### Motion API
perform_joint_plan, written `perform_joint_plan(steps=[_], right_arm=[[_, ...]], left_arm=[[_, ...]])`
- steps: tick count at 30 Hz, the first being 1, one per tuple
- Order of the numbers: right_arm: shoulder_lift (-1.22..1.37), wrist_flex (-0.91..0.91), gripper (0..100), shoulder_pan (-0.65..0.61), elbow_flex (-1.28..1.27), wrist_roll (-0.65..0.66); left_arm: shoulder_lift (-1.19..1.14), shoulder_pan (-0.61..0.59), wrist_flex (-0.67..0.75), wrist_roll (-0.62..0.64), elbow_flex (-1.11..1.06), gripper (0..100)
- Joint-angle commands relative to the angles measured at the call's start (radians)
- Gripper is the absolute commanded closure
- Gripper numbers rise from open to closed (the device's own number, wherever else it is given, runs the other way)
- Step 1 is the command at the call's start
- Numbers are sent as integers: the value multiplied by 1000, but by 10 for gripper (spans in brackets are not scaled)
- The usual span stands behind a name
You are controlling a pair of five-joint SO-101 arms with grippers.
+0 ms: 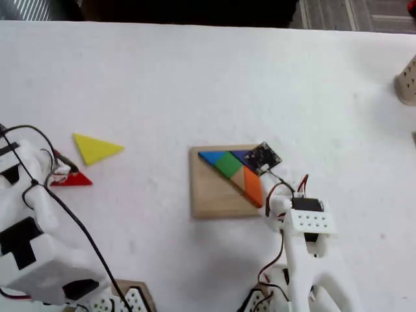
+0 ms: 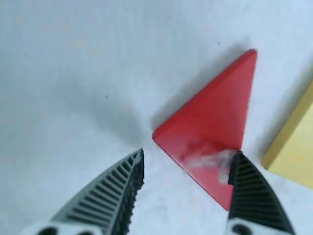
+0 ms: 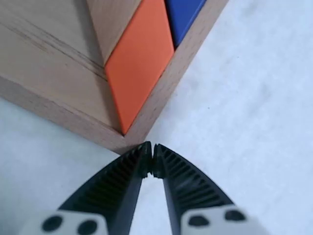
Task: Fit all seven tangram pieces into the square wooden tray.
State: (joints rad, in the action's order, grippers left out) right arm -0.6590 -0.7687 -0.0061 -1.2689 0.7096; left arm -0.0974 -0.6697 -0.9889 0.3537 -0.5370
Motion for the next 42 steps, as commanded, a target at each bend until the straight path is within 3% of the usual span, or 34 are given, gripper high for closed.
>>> perform_joint_plan(steps=[1,14,20,28,34,42], right_arm=[[-21,-13,978,-15,2,14],[-21,-13,978,-15,0,14],[-21,-13,978,-15,0,14],[-21,-13,978,-15,0,14],[-21,-13,978,-15,0,14],[-21,-13,978,-15,0,14]], left_arm=[[-99,-10,-11,8,120,725],[-125,-5,-48,6,187,725],[16,-7,-123,-124,183,724],[42,-8,-72,-158,141,605],[42,-10,66,-193,46,604],[45,-67,77,-229,44,604]])
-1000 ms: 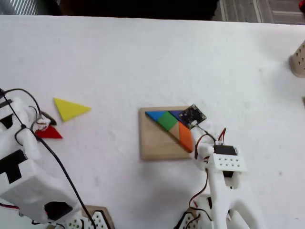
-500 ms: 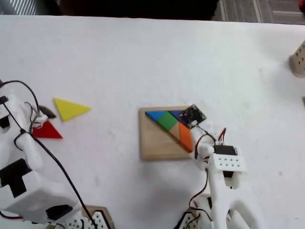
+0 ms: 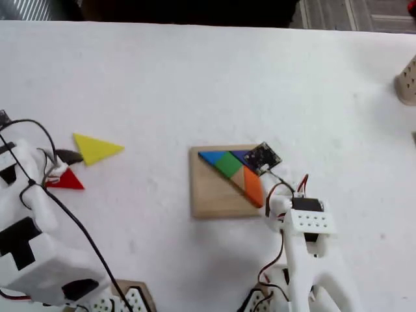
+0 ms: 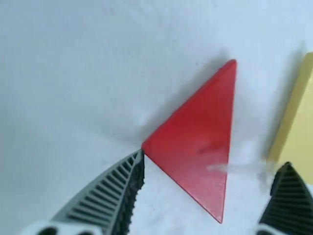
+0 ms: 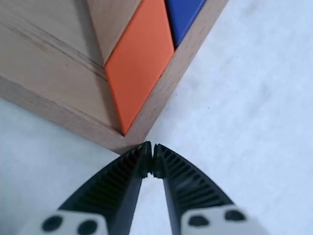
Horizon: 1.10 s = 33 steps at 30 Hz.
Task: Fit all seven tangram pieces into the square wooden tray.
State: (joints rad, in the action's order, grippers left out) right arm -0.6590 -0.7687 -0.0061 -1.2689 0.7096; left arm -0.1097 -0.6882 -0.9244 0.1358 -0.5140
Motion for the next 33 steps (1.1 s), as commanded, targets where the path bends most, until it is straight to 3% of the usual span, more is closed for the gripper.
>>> perform_joint_plan(steps=[1,5,33], right_arm=[[-21,-13,978,-15,0,14],[-21,-13,978,-15,0,14],[-21,-13,978,-15,0,14]], left_arm=[[56,-54,11,-12,28,604],[56,-64,11,-69,29,604],[-36,-13,52,-71,58,604]])
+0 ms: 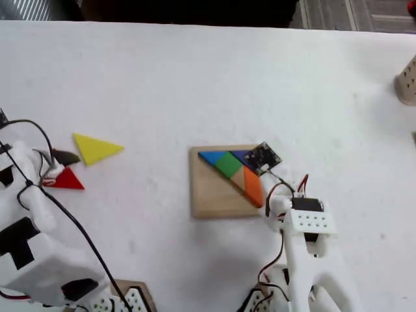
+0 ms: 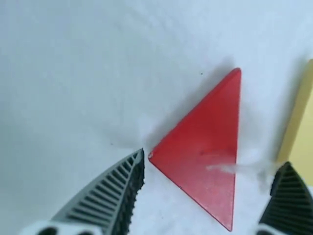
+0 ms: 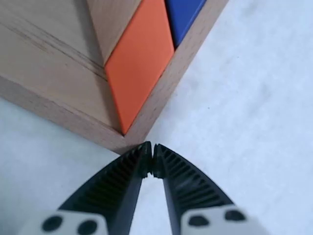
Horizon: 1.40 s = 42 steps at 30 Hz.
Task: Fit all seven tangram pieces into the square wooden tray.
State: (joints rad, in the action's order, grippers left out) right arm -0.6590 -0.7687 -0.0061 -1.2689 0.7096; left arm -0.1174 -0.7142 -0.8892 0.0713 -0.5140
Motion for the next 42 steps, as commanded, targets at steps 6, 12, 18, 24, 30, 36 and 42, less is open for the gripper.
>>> perform_joint_plan(steps=[6,12,18,24,30,36,42], right_arm=[[-21,-13,978,-15,0,14],[-21,-13,978,-15,0,14],[-21,-13,978,-15,0,14],[-21,-13,978,-15,0,14],[-21,-13,978,-15,0,14],[-21,-13,978,-15,0,14],[-21,-13,978,-15,0,14]], left_arm=[[-133,13,14,-5,109,604],[-139,13,11,-3,115,631],[-139,16,11,-17,117,810],[-139,18,11,-68,117,819],[-137,18,11,-72,117,819],[-137,30,-32,-72,153,819],[-137,71,-149,-68,245,819]])
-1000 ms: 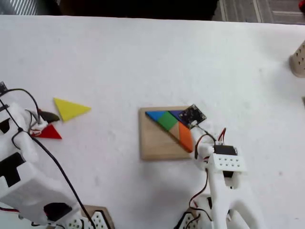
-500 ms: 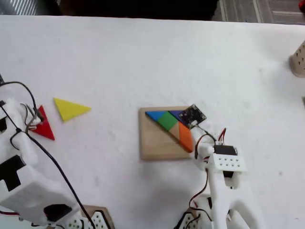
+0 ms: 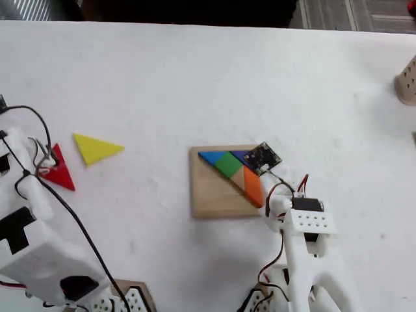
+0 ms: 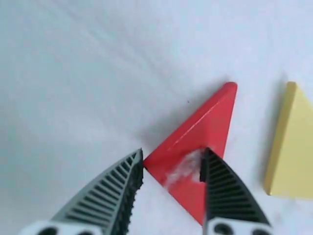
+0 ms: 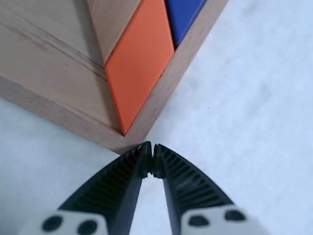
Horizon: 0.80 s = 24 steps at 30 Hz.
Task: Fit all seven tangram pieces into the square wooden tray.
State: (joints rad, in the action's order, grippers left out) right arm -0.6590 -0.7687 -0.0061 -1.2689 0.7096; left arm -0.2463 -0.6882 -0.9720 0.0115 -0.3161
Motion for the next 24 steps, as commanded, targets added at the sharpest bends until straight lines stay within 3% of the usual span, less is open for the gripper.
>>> perform_joint_plan(steps=[1,8,12,24], right_arm=[[-21,-13,978,-15,0,14],[-21,-13,978,-15,0,14],[-21,-13,978,-15,0,14],[-21,-13,978,-15,0,14]], left_arm=[[-8,53,-74,-8,54,819],[-7,127,-84,-5,58,820],[45,151,-86,63,52,820],[211,295,-219,121,49,820]])
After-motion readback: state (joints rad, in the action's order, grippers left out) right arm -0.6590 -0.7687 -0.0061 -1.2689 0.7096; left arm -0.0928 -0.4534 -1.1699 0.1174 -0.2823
